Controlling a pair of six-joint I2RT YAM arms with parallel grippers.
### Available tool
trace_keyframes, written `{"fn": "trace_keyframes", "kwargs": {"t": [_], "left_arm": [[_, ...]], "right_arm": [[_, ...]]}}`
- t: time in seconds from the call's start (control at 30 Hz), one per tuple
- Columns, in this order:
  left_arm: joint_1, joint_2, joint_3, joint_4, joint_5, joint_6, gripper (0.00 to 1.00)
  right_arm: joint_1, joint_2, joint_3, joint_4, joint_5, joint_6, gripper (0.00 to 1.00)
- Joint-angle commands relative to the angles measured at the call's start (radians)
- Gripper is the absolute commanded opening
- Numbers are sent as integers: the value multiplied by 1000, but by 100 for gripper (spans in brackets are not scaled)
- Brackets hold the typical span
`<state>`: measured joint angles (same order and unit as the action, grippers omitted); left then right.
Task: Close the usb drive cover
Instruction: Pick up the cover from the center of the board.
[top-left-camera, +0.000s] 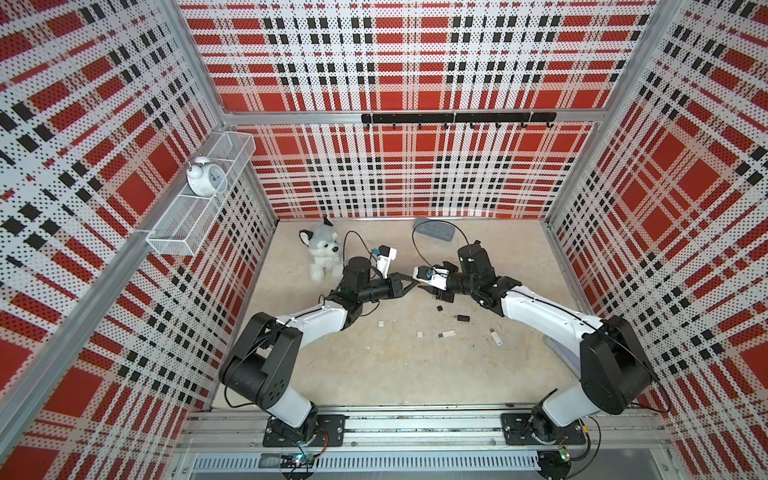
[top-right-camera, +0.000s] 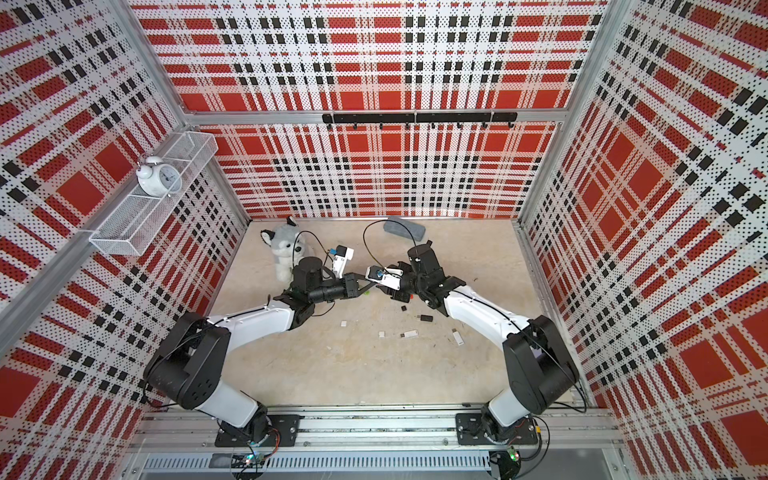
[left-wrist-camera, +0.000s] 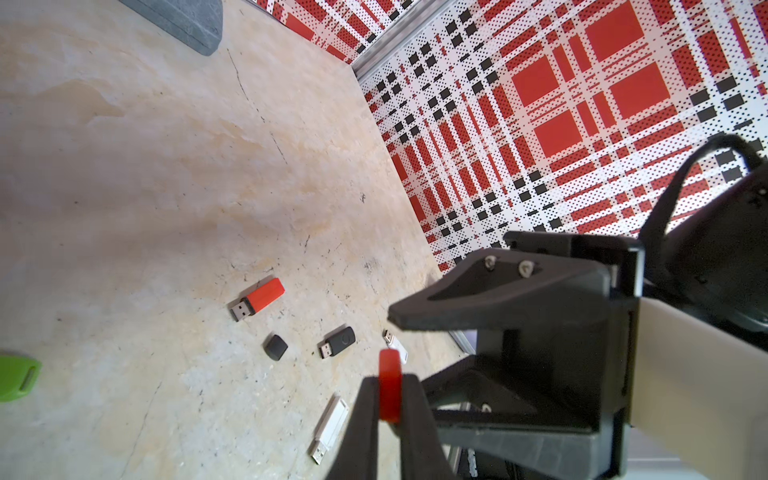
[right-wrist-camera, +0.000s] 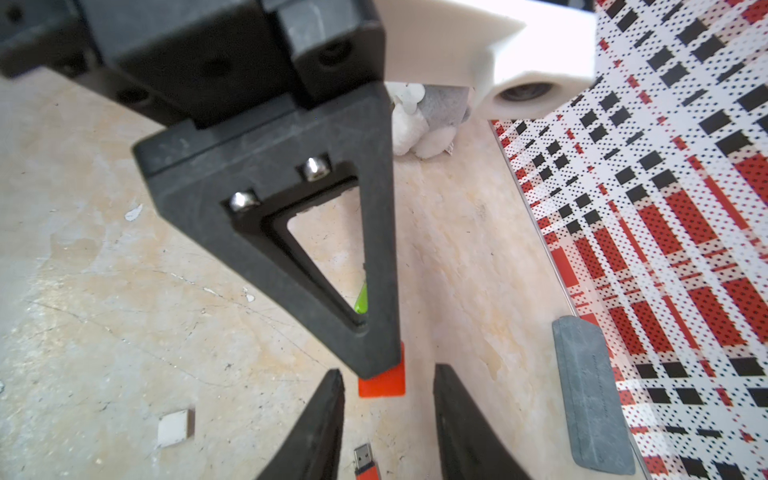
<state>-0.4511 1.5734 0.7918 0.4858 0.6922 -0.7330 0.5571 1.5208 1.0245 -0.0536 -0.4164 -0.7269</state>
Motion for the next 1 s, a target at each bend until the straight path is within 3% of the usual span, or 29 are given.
{"fn": "trace_keyframes", "kwargs": {"t": [0.0, 0.13, 0.2, 0.47, 0.97], "left_arm": [[24, -57, -11, 23, 3, 32, 0], [57, -120, -43, 23, 1, 53, 0], [75, -157, -60, 23, -9, 59, 0], [144, -296, -130, 22, -40, 80, 0], [196, -382, -187, 22, -33, 75, 0]], "right_arm": [[-32, -68, -37, 9, 41, 13, 42], [-99, -86, -66, -22, 42, 19, 42], [-114, -61, -54, -68, 103, 17, 41], [-134, 197, 125, -351, 147, -17, 38], [-136, 491, 370, -569, 140, -53, 40]]}}
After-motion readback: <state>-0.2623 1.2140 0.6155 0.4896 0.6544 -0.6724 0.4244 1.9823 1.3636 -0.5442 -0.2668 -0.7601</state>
